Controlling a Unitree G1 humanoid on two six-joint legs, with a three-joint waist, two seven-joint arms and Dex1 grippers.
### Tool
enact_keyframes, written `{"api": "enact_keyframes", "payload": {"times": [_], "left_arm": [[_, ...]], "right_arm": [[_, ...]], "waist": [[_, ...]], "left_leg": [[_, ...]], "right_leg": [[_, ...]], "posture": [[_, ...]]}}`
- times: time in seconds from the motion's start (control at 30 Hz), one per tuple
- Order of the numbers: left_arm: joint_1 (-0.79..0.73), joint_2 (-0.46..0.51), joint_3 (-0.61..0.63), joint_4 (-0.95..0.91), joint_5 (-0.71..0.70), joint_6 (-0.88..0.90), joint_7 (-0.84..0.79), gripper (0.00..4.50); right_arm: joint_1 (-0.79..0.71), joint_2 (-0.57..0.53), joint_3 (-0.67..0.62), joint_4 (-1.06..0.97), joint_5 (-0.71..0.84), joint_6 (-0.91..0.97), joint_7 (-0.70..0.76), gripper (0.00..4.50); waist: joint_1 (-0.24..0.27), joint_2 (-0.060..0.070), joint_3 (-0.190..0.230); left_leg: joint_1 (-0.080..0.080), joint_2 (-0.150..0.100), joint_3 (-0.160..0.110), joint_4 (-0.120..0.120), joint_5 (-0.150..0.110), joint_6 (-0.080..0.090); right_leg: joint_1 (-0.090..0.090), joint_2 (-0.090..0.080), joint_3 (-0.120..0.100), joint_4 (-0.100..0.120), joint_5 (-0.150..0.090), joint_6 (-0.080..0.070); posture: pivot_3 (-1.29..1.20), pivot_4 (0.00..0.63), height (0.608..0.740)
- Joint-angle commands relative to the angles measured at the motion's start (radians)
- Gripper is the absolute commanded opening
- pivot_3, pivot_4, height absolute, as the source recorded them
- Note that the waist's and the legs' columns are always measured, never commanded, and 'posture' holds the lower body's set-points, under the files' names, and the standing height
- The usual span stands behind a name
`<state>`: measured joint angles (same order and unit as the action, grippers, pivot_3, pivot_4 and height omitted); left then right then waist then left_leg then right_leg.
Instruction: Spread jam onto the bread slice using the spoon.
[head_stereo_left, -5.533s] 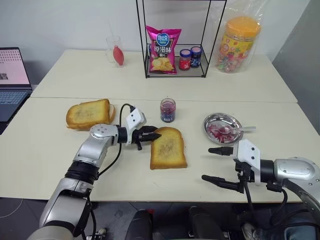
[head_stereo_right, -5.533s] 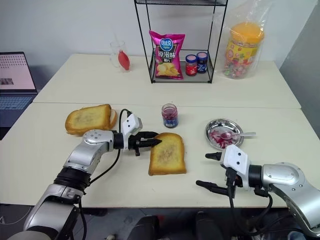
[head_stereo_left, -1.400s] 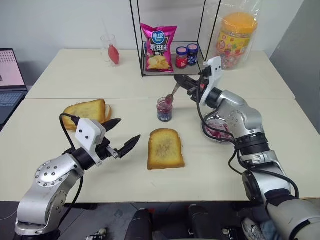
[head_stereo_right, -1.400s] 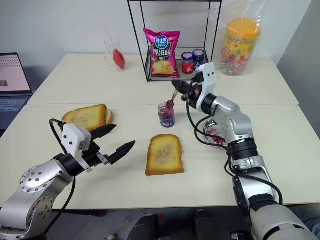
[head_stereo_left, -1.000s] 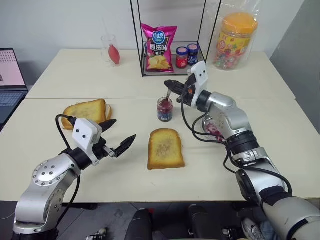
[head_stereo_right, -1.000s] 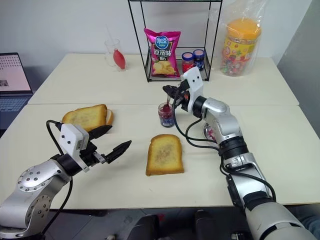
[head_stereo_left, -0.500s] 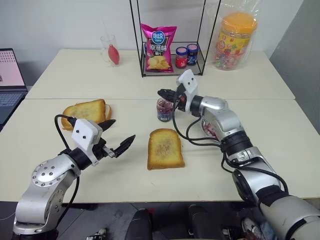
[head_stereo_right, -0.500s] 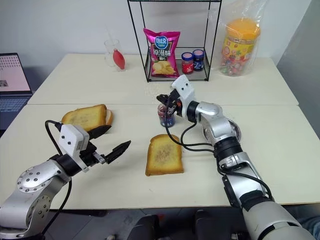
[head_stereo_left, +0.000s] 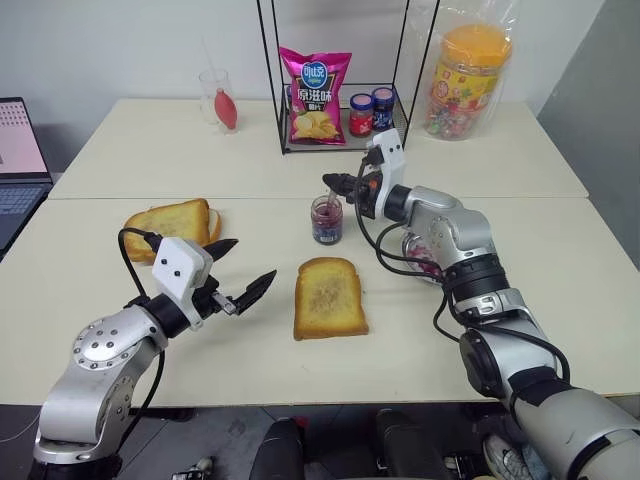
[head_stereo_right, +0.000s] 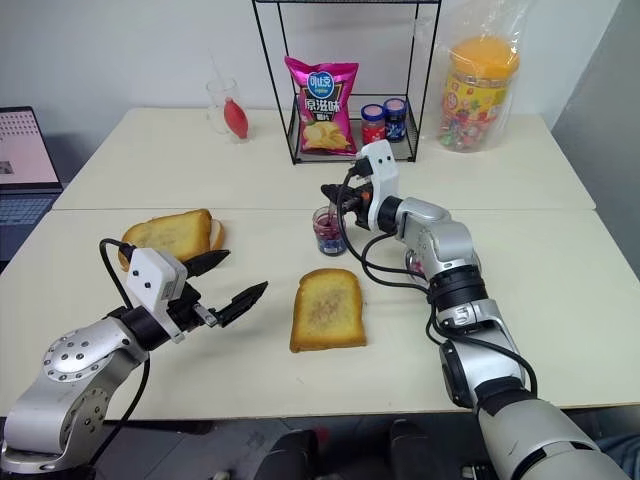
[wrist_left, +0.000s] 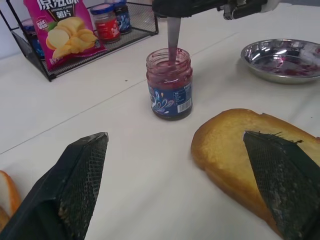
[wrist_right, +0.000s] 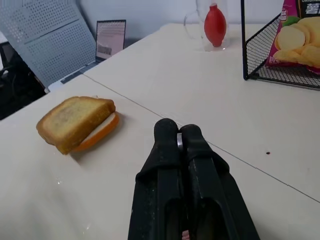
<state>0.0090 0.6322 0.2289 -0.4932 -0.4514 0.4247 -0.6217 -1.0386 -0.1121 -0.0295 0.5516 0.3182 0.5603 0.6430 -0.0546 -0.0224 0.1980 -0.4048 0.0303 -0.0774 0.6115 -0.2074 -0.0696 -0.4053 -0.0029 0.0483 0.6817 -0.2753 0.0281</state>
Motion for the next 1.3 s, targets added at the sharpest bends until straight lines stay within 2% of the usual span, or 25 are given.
{"api": "enact_keyframes", "payload": {"times": [0.03,1.3], "left_arm": [[-0.013,0.001,-0.001,-0.013,0.003,-0.006,0.003,4.5],[-0.018,-0.009,-0.026,0.07,0.047,-0.114,-0.04,4.5]], "right_arm": [[-0.043,0.01,-0.048,-0.048,0.051,0.029,-0.019,0.04],[-0.111,0.008,-0.25,0.048,0.212,0.23,-0.177,0.04]], "waist": [[0.0,0.0,0.0],[-0.001,0.0,0.0]], "left_leg": [[0.0,0.0,0.0,0.0,0.0,0.0],[0.0,0.0,0.0,0.0,0.0,0.0]], "right_leg": [[0.0,0.0,0.0,0.0,0.0,0.0],[0.0,0.0,0.0,0.0,0.0,0.0]], "posture": [[0.0,0.15,0.74],[0.0,0.15,0.74]]}}
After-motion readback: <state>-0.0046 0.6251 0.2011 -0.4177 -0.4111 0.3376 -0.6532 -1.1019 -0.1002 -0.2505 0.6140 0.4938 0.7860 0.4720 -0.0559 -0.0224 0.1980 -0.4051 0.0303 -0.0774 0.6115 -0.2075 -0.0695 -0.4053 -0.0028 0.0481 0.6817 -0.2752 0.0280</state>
